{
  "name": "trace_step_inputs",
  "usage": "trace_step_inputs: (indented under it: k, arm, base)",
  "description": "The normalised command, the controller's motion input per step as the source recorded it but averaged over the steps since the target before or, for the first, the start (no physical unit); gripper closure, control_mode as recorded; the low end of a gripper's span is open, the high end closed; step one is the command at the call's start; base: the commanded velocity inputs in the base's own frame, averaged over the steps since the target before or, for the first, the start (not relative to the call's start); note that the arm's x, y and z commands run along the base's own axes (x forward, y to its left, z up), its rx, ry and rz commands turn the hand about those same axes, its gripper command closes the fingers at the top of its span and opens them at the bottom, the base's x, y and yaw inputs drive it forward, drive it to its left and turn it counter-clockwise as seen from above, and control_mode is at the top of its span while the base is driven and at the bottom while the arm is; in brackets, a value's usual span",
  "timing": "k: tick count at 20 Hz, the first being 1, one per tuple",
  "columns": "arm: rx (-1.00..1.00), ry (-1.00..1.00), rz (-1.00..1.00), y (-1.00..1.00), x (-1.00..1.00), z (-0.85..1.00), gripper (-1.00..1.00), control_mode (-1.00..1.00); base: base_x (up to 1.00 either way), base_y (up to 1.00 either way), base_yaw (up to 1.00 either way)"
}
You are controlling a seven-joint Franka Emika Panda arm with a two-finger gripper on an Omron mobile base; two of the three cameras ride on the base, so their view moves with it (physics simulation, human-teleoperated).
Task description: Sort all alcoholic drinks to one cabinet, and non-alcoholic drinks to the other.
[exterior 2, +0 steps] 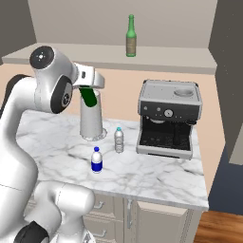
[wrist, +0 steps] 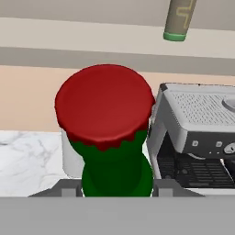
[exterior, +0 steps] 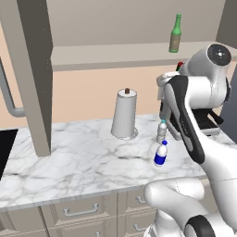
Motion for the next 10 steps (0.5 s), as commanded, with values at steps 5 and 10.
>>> trace_step_inputs:
  k: [5,10]
  arm:
    - [0.0,-0.02,0.02,0.13,0.0,0.37,1.0,-1.0]
    - [0.0,-0.03,0.03,0.17,0.04,0.32,1.0,-1.0]
  base:
    - [0.0,0.0,0.0]
    - [0.0,0.0,0.0]
